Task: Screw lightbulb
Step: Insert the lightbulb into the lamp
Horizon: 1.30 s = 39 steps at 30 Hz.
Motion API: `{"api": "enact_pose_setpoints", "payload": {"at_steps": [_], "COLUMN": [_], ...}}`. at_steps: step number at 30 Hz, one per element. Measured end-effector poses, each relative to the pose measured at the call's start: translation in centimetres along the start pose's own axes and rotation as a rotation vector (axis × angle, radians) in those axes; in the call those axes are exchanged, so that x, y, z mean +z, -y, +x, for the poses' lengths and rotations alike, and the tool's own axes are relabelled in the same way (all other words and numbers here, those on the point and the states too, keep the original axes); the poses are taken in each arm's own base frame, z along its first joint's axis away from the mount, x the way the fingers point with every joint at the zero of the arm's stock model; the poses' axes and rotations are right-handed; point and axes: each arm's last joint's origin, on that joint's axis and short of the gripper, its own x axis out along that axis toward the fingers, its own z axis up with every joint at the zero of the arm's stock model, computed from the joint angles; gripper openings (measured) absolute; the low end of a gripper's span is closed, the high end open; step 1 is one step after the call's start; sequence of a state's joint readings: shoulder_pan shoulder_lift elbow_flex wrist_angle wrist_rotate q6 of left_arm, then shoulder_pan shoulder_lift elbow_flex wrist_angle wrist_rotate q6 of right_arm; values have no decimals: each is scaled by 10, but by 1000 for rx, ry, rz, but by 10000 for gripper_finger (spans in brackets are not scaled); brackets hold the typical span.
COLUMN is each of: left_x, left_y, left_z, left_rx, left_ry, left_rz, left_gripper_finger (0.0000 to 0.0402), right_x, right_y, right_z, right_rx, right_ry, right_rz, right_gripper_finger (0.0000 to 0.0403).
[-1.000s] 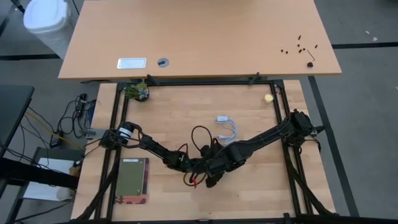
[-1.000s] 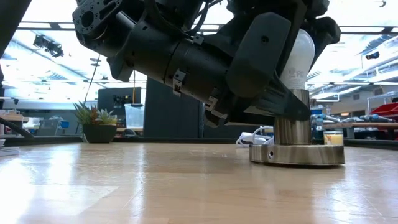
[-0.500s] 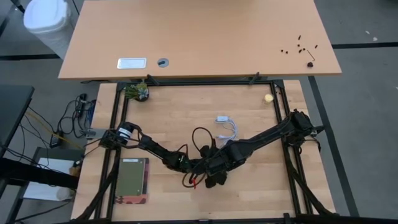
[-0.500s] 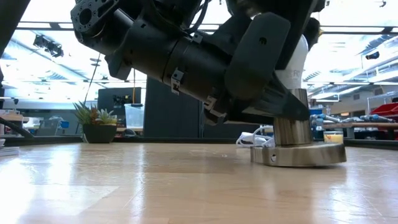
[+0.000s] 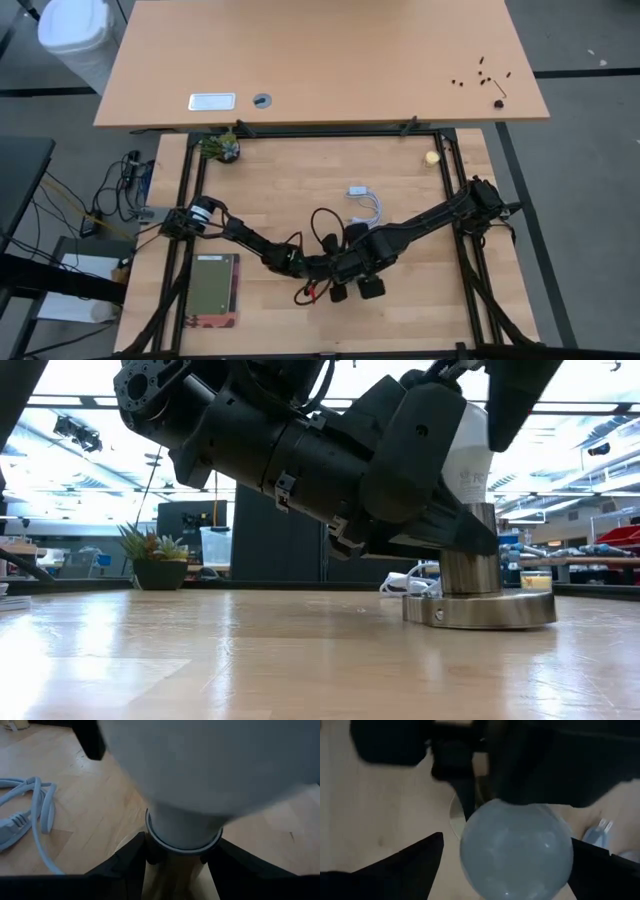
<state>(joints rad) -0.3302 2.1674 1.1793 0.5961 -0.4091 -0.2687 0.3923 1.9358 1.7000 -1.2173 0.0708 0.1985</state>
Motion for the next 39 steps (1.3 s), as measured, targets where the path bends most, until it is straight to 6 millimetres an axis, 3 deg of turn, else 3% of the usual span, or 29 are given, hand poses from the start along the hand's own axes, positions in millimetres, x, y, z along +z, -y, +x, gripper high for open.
{"api": "enact_pose_setpoints", "payload": {"at_steps": [13,21,29,39], "left_x": [0,-1,-2,-1], "left_y": [0,1,2,0], "left_z": [0,0,0,0], "left_rx": [-10,-33,-42,-37], "left_ry": [1,-8,-14,-17], "left_rz": [135,183,156,87], "left_gripper_finger": [189,189,189,189], "right_x": [2,-3,-1,1], "right_y": [-2,-5,-9,-5], "right_z": [3,12,15,17], "right_rx": [-43,-35,-41,-10], "right_ry": [12,-19,14,28], "right_rz": [-564,-737,-663,-372], "right_gripper_finger": [382,382,344,272]}}
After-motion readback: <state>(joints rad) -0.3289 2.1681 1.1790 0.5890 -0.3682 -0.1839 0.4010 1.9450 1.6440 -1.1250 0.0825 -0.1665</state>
